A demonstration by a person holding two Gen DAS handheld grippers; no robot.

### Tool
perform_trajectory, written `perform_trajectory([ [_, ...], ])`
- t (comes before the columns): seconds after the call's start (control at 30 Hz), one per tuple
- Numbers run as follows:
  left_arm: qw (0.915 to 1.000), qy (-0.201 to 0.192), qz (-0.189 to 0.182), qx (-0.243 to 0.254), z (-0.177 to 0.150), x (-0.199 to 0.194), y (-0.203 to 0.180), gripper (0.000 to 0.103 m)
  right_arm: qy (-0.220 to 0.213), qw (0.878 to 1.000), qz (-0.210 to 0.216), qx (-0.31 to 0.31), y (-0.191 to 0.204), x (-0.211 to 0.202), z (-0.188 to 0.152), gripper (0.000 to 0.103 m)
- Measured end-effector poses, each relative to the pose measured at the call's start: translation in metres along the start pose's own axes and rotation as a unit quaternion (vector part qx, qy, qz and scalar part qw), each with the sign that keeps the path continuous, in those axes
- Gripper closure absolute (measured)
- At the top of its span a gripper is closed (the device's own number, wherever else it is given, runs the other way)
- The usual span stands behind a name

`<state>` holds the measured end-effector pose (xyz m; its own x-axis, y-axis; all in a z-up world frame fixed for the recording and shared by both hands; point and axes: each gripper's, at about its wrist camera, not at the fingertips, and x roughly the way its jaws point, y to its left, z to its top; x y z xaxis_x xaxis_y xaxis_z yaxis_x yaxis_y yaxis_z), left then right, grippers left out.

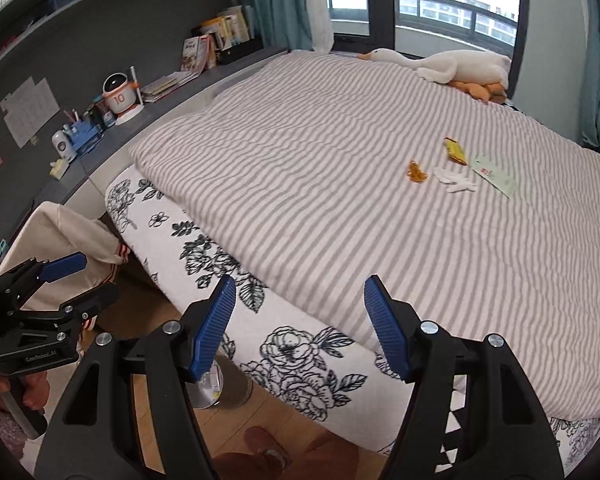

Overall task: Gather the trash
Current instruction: 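Move both open tools back over the bed toward the tissue and rubber bands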

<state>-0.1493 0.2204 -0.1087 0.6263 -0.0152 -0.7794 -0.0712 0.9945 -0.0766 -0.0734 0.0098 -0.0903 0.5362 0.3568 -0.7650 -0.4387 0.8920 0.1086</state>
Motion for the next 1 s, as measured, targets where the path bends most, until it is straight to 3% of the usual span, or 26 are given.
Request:
perform_trajectory([
  [0.53, 0.9996, -0.012, -0.023, 0.011, 0.107, 0.086, -0.128, 0.023, -0.02, 0.999, -0.042, 0.023, -0.166, 0.011, 0.06, 0.039],
  [1.0, 0.9934, 0.025, -0.064, 0.092, 0.203, 0.195, -0.176, 0.023, -0.017, 0.99, -0.086, 0.106, -0.239, 0.076, 0.113, 0.039],
])
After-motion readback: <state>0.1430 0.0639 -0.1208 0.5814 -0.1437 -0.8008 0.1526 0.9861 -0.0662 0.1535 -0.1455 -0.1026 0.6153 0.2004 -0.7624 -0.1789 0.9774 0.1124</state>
